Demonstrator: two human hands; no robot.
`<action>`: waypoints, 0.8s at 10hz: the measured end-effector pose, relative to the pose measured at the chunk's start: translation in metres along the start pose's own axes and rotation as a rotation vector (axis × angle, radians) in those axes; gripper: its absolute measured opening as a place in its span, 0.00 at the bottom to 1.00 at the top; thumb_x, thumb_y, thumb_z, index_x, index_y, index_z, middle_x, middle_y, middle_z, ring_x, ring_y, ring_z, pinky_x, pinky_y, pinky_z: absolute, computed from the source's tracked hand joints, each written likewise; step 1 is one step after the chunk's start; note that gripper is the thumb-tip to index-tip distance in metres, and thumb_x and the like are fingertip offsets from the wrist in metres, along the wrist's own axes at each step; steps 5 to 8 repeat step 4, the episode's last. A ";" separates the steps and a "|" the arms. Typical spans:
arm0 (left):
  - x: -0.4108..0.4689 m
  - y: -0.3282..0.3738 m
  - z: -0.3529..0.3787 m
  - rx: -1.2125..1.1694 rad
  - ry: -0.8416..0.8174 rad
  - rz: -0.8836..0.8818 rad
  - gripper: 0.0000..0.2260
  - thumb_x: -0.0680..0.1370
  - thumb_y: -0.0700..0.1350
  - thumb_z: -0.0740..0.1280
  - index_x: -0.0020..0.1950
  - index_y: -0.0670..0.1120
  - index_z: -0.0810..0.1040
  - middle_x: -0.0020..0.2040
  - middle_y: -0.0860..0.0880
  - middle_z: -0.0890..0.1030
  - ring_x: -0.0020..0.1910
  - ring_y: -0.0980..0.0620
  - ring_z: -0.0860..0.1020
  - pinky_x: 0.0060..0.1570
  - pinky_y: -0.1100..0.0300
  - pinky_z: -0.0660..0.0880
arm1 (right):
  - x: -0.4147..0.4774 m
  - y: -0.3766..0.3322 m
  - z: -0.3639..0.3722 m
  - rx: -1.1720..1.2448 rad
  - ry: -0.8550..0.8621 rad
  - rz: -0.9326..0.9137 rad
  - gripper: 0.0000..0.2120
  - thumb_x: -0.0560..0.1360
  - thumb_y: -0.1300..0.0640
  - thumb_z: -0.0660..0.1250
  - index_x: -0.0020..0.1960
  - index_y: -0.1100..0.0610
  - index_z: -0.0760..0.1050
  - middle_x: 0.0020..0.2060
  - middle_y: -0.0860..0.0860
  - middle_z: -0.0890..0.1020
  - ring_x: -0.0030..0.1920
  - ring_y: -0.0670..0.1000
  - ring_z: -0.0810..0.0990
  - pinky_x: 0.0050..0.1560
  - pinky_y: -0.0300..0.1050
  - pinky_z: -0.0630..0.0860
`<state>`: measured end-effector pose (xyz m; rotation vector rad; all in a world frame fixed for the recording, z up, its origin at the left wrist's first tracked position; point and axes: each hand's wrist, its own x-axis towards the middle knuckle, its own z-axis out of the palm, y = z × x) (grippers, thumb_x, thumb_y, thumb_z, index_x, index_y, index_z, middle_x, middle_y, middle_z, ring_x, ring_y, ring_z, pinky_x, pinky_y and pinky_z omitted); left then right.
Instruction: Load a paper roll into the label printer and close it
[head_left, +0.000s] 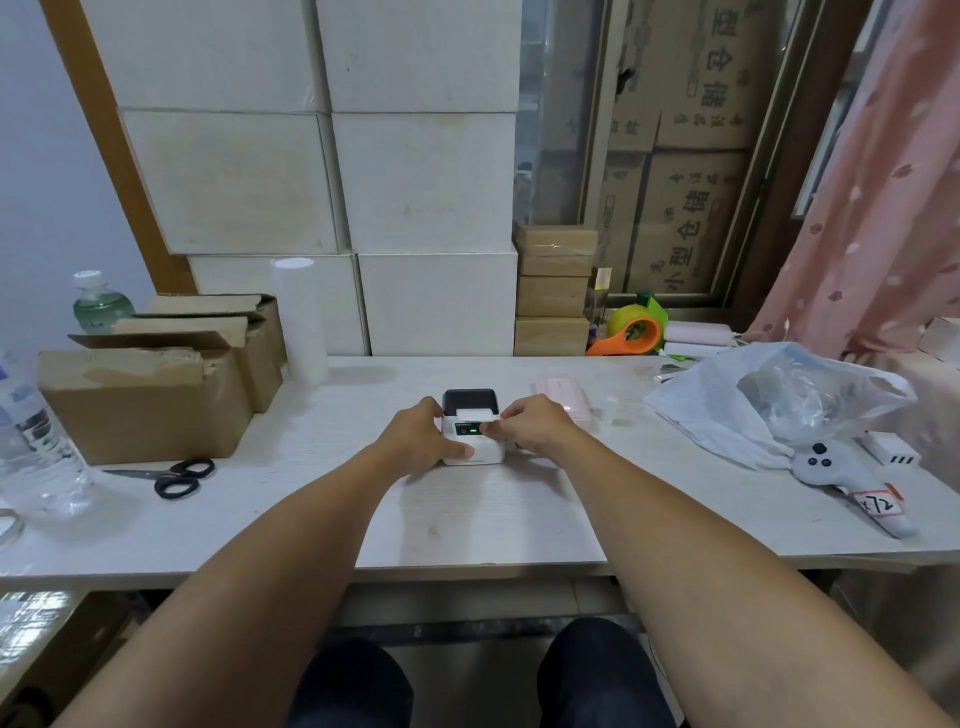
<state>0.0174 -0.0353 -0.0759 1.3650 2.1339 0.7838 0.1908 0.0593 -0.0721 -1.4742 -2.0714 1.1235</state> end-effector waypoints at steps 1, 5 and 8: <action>0.000 -0.001 -0.001 0.002 0.001 -0.004 0.31 0.68 0.53 0.81 0.65 0.48 0.72 0.57 0.48 0.81 0.53 0.48 0.78 0.43 0.58 0.72 | 0.002 -0.002 0.000 -0.043 0.003 0.003 0.17 0.71 0.43 0.78 0.53 0.53 0.83 0.50 0.51 0.85 0.52 0.53 0.83 0.61 0.54 0.81; 0.010 0.023 -0.032 0.112 -0.143 -0.081 0.33 0.69 0.52 0.81 0.70 0.45 0.72 0.60 0.45 0.79 0.57 0.43 0.83 0.61 0.50 0.80 | 0.002 -0.027 -0.039 -0.304 -0.088 0.104 0.25 0.74 0.39 0.75 0.58 0.60 0.83 0.55 0.55 0.85 0.53 0.56 0.82 0.54 0.47 0.78; 0.010 0.023 -0.032 0.112 -0.143 -0.081 0.33 0.69 0.52 0.81 0.70 0.45 0.72 0.60 0.45 0.79 0.57 0.43 0.83 0.61 0.50 0.80 | 0.002 -0.027 -0.039 -0.304 -0.088 0.104 0.25 0.74 0.39 0.75 0.58 0.60 0.83 0.55 0.55 0.85 0.53 0.56 0.82 0.54 0.47 0.78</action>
